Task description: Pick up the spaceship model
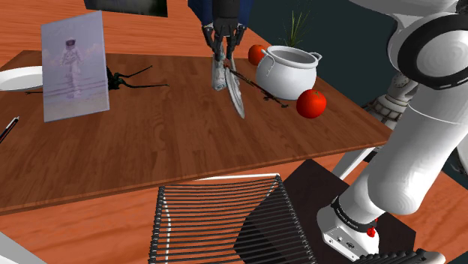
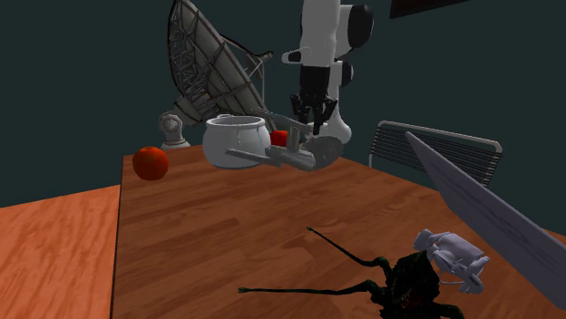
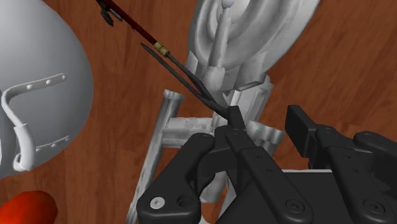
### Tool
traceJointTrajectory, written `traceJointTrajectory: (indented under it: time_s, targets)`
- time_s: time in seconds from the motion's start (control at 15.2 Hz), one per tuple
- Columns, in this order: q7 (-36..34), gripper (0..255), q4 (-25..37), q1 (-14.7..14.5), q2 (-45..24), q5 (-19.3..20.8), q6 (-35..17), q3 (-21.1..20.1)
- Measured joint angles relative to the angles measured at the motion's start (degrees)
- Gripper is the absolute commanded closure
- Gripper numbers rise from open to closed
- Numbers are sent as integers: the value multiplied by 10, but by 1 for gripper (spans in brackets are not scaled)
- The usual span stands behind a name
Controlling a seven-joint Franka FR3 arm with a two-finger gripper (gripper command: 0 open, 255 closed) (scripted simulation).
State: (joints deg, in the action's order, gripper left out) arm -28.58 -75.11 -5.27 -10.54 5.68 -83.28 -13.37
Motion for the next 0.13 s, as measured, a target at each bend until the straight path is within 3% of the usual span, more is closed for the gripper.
traceJointTrajectory:
  time_s: [0.13]
  targets:
    - [1,255,21,-1,-7,2,14,0]
